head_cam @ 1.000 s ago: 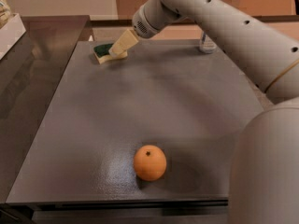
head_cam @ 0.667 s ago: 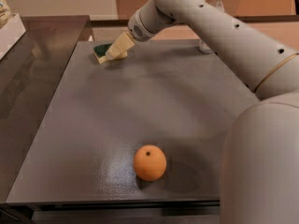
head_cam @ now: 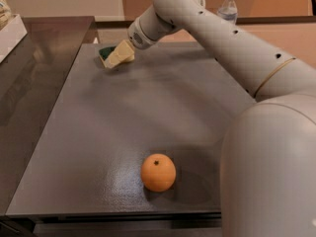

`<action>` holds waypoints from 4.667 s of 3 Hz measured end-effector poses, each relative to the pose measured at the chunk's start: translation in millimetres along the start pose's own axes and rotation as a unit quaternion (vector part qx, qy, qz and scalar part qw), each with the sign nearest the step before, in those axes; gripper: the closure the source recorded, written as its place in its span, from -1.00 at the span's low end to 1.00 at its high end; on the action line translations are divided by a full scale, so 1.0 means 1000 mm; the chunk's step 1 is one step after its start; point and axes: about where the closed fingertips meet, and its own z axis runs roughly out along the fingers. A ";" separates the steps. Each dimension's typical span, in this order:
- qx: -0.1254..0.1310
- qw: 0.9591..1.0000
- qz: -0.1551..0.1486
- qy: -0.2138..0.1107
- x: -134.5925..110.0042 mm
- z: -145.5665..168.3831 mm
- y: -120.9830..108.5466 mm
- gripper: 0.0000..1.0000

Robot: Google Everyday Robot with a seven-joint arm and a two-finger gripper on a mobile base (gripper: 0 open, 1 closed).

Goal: Move sponge near orange

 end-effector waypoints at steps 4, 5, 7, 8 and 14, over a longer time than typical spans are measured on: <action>-0.011 0.999 0.017 0.029 0.016 0.032 -0.009 -0.63; -0.010 0.999 0.021 0.031 0.015 0.032 -0.013 -0.19; -0.009 0.999 0.028 0.034 0.017 0.010 -0.012 0.74; -0.012 0.999 0.027 0.033 0.021 -0.030 0.003 1.00; -0.018 0.998 0.007 0.065 0.089 -0.221 0.169 1.00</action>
Offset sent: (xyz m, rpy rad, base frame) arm 0.0164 -0.0053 -0.0278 -0.0197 0.0524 -0.0332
